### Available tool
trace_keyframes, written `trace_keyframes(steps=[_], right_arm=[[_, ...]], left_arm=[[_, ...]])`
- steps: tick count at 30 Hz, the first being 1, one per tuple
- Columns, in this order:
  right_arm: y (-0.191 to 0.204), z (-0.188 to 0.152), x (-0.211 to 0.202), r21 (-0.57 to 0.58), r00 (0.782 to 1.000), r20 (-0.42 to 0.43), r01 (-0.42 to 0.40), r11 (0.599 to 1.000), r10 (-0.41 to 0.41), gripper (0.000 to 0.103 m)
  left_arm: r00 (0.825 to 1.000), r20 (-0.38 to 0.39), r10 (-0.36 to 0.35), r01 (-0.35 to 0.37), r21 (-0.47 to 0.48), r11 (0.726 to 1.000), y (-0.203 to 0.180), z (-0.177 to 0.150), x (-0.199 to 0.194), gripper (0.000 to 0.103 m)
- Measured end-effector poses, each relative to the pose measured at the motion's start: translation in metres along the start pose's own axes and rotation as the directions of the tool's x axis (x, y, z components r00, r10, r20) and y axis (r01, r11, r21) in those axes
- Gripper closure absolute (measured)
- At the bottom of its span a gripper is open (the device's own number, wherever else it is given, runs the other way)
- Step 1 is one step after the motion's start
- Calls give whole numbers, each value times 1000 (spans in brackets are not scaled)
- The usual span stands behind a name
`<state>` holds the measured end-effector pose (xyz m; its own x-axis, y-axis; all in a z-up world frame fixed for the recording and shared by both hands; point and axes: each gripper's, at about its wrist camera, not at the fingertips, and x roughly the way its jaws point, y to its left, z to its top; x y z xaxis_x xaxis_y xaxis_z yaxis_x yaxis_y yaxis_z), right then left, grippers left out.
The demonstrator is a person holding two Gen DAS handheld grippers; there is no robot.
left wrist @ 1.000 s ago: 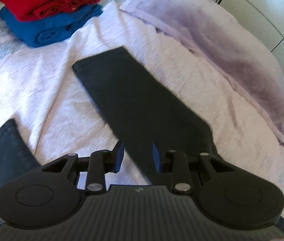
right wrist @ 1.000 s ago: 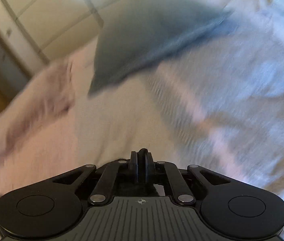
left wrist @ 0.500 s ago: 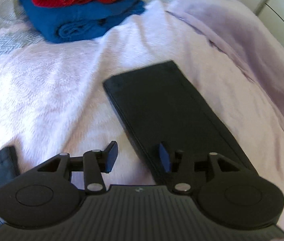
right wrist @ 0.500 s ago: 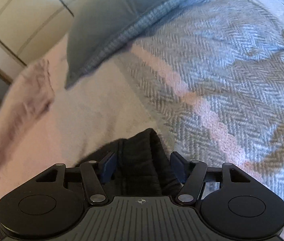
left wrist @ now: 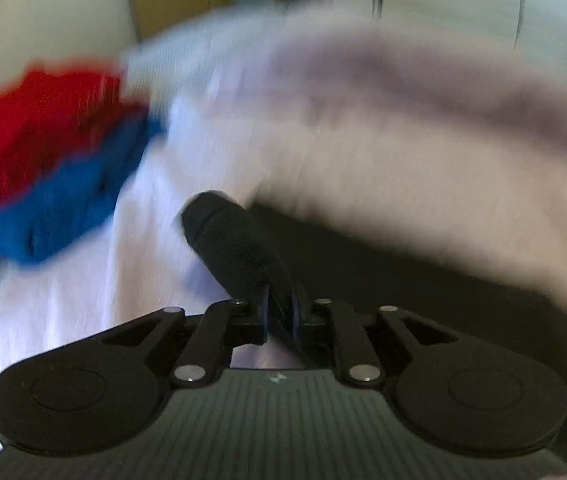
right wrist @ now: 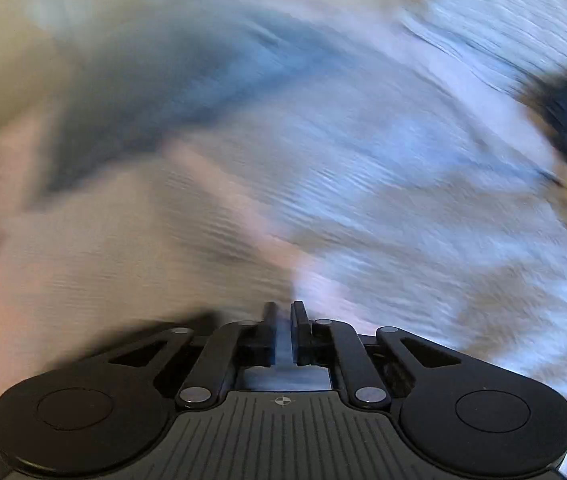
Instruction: Fold clothes
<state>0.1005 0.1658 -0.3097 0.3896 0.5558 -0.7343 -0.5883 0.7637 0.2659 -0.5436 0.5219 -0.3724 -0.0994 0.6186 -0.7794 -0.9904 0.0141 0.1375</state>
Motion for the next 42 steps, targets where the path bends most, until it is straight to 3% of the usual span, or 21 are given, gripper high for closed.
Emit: trace_keyframes(steps=[1, 2, 3, 5, 7, 11, 15, 24, 28, 29, 30, 32, 35, 38, 40, 41, 42], right_arm=[[-4, -2, -8, 18, 1000, -11, 5, 1000, -4, 96], [-8, -4, -17, 35, 1000, -22, 10, 999, -9, 88], [-12, -6, -25, 53, 999, -34, 15, 998, -13, 67], [-20, -11, -42, 88, 998, -56, 25, 996, -20, 44], [-28, -15, -59, 122, 996, -80, 37, 992, -27, 44], [-45, -27, -92, 191, 991, -124, 63, 980, -39, 44], [-63, -62, -119, 263, 985, -160, 97, 960, -56, 44], [-104, -139, -179, 413, 966, -244, 180, 893, -82, 44], [-105, -148, -161, 381, 964, -257, 167, 909, -70, 45], [-103, -148, -155, 361, 963, -264, 156, 919, -60, 78], [-102, -148, -153, 340, 963, -266, 139, 930, -47, 88], [-103, -149, -165, 301, 976, -219, 76, 950, -8, 95], [-122, -152, -190, 330, 984, -172, 20, 944, 40, 96], [-136, -163, -189, 357, 978, -197, 9, 934, 65, 96], [-141, -163, -180, 412, 972, -212, -2, 911, 98, 91], [-144, -161, -175, 459, 968, -217, -13, 888, 126, 76], [-146, -159, -172, 497, 964, -215, -31, 867, 157, 60]], left_arm=[[1000, -5, 12, -12, -18, 1000, 6, -5, -1, 78], [1000, 6, 13, -12, -43, 999, 12, -7, -8, 77], [1000, 6, 15, -15, -67, 998, 19, -7, -15, 77], [1000, -7, 20, -21, -126, 992, 33, -7, -28, 78], [999, -32, 11, -17, -198, 980, 50, -8, -44, 78], [996, -69, -52, 35, -237, 971, 73, -18, -75, 79], [989, -121, -80, 56, -189, 980, 88, -43, -102, 79], [980, -182, -76, 18, -301, 953, 144, -93, -144, 79], [984, -169, -54, -11, -359, 933, 163, -116, -164, 79], [985, -167, -52, -15, -375, 927, 167, -124, -170, 79], [985, -162, -56, -13, -397, 918, 170, -131, -176, 79], [987, -149, -68, -5, -442, 897, 176, -144, -187, 75], [988, -127, -84, 9, -507, 862, 184, -162, -199, 68], [987, -103, -126, 38, -608, 793, 188, -177, -191, 57], [984, -91, -152, 54, -664, 746, 187, -183, -175, 55], [983, -88, -159, 56, -684, 727, 186, -184, -166, 50], [983, -83, -162, 59, -698, 714, 185, -183, -158, 39]])
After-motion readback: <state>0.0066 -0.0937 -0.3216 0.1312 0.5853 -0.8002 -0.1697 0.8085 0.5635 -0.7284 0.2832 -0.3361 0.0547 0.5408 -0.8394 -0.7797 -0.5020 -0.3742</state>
